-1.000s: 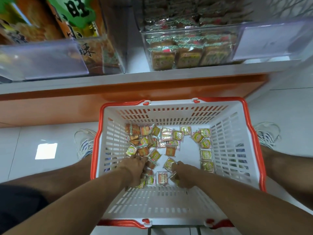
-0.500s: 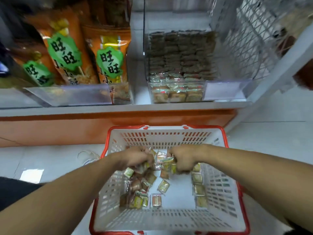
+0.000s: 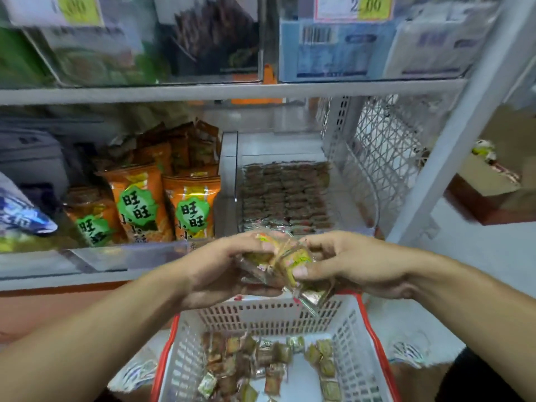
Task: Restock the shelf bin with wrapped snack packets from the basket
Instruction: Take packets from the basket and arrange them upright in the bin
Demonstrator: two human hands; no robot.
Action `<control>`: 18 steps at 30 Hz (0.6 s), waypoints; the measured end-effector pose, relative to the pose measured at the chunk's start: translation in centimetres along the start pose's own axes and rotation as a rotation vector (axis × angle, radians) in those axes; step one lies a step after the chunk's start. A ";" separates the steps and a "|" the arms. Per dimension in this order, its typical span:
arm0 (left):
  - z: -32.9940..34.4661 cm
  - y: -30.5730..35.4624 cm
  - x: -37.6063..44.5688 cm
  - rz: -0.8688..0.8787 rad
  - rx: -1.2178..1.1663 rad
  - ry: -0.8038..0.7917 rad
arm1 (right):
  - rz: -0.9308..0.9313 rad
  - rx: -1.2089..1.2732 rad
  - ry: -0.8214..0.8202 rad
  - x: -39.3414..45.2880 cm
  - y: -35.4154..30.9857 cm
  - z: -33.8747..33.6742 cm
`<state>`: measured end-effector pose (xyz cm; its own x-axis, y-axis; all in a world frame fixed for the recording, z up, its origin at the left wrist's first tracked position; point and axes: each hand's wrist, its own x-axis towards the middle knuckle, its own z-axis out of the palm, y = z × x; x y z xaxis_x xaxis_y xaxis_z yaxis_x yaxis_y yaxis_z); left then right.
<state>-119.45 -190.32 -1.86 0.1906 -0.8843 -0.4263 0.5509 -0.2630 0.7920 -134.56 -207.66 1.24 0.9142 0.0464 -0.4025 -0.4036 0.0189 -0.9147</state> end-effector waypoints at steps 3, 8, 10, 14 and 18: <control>0.1 0.2 0.0 -0.009 0.016 0.020 | 0.010 0.089 0.036 0.7 -0.1 0.0; 0.4 0.4 0.7 0.043 -0.075 0.048 | -0.015 0.190 0.016 1.1 0.3 -0.6; 0.4 0.4 1.0 0.052 -0.116 0.049 | -0.039 0.232 -0.001 1.2 0.6 -0.5; 0.0 0.7 1.3 0.058 -0.099 0.006 | -0.098 0.204 0.011 1.3 0.7 -0.3; -0.3 0.6 1.2 0.054 -0.026 -0.040 | -0.111 0.192 0.025 1.3 0.9 -0.4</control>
<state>-118.63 -191.44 -2.01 0.1883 -0.9119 -0.3646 0.5618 -0.2045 0.8016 -133.73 -207.95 -0.17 0.9530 0.0084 -0.3029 -0.2977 0.2125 -0.9307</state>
